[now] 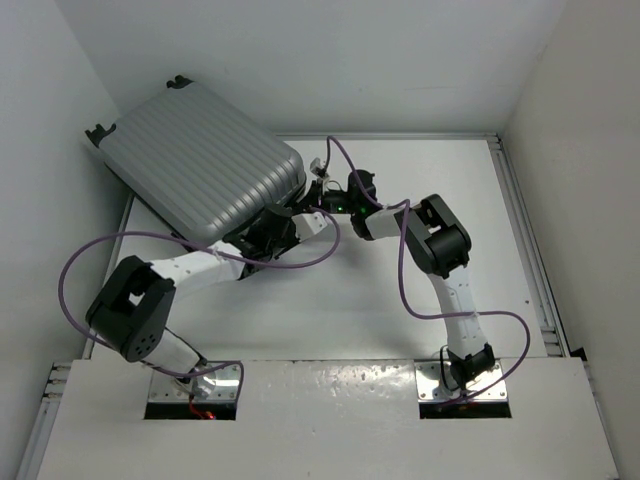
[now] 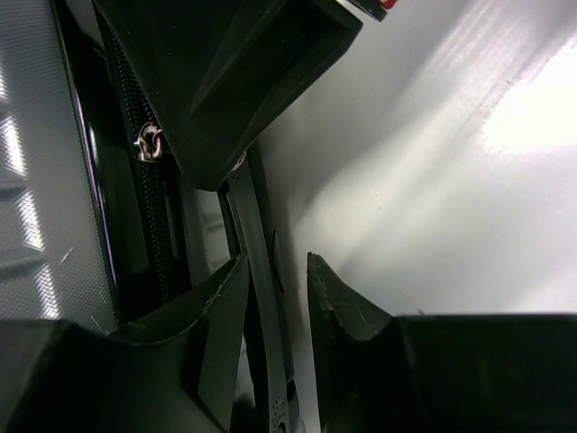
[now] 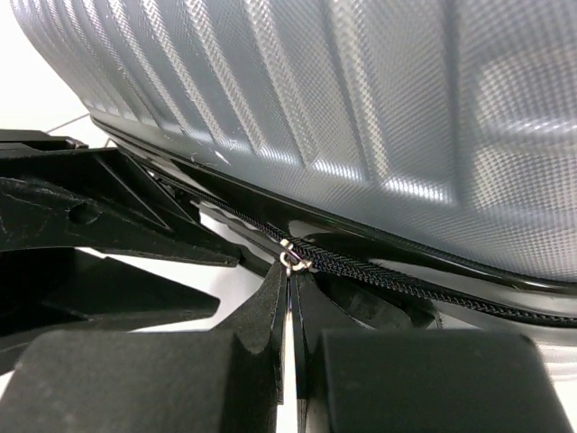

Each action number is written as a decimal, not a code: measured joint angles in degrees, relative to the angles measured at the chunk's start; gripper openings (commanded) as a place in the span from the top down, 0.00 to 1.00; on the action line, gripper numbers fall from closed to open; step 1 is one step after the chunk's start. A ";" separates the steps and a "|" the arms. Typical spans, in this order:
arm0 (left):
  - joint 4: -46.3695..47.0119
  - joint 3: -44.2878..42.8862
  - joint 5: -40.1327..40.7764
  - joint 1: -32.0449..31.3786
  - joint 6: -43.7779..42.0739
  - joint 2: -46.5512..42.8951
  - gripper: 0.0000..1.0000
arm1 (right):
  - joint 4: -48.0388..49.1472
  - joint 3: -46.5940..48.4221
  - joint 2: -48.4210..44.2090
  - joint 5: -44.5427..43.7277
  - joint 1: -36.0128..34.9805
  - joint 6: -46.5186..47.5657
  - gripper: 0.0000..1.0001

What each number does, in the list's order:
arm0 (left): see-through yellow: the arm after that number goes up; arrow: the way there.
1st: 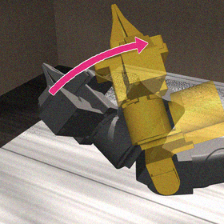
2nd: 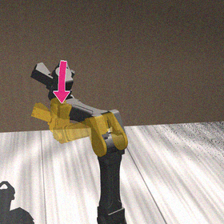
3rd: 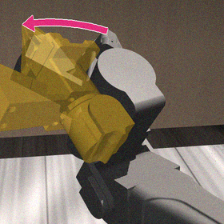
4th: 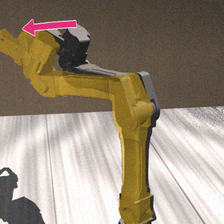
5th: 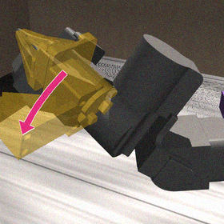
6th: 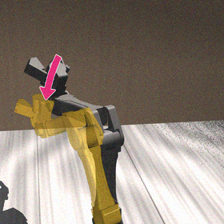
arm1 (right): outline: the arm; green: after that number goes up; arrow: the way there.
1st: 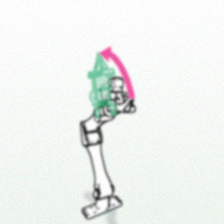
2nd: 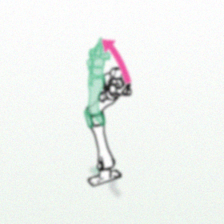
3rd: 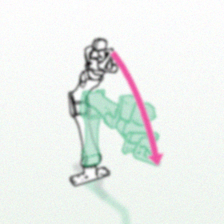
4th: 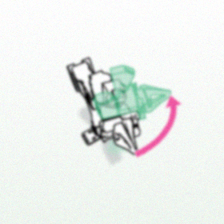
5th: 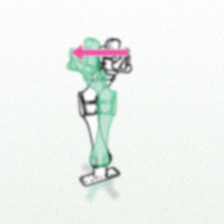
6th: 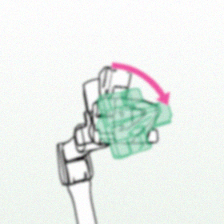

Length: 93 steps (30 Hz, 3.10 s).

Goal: Pack the luggage

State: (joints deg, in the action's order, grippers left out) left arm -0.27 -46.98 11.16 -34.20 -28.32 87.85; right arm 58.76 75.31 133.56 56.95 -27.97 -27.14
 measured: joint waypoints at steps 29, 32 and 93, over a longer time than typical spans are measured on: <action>-7.80 6.19 -4.72 -0.20 -13.03 -12.66 1.00 | -4.90 -4.02 -4.83 4.35 4.96 3.13 1.00; -9.70 8.11 -5.42 -0.20 -14.95 -15.80 1.00 | -5.70 -4.37 -5.03 5.35 6.99 3.89 1.00; -20.11 -0.50 10.93 -10.10 -2.67 -11.17 0.36 | -19.80 -2.34 -8.15 11.21 10.49 16.87 1.00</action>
State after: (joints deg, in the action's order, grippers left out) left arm -20.38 -47.48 22.09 -44.29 -30.98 76.69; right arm 38.96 72.97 125.40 68.16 -17.47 -10.26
